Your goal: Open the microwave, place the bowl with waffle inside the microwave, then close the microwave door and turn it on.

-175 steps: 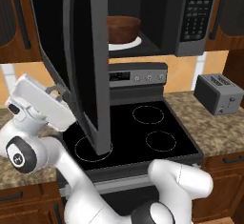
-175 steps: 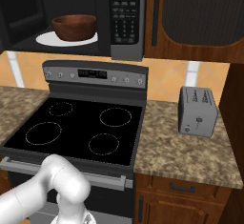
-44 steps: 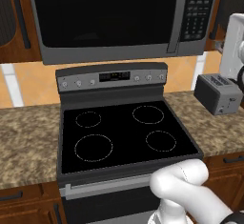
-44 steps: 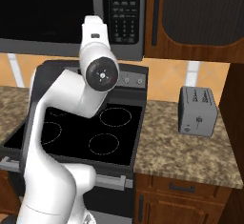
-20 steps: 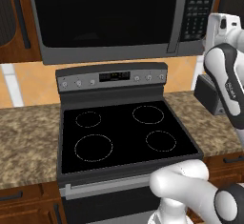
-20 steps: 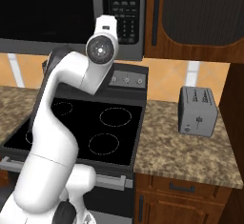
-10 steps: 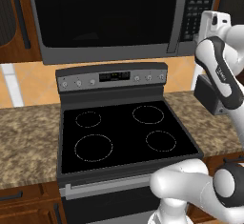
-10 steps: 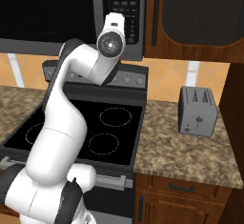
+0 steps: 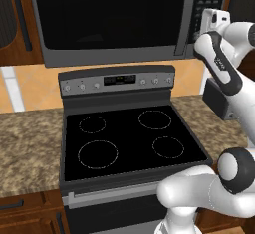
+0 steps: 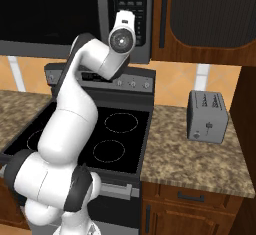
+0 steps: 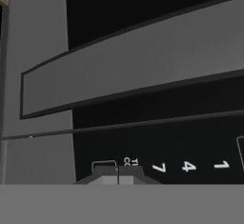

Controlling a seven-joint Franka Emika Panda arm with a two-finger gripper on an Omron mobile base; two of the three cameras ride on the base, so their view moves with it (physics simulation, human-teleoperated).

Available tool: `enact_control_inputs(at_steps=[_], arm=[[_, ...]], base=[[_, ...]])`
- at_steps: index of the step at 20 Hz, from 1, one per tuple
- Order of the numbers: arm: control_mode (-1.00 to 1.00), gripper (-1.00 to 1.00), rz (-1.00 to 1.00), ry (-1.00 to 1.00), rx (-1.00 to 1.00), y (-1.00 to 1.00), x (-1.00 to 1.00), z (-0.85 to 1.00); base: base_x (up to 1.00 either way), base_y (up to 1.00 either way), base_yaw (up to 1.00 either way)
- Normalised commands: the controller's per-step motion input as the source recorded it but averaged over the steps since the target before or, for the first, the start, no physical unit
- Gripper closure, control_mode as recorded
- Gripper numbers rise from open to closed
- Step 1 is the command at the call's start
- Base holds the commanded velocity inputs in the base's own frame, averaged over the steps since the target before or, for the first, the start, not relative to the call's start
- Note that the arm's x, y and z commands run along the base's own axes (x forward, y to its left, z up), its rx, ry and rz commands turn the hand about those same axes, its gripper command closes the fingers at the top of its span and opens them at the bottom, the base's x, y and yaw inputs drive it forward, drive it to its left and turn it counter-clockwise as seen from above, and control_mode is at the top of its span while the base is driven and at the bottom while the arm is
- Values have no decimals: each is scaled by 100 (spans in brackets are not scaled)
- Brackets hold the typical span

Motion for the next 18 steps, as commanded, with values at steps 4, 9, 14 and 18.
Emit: enact_control_inputs(at_steps=[4,9,14,18], arm=[[-100,100,0,0,0,-28,70,-28],[-100,100,1,0,0,-11,86,-54],[-100,100,7,-5,-1,0,98,-98],[-100,100,14,-15,-1,0,96,-100]], base=[[0,0,0],[0,0,0],[0,0,0],[0,0,0]])
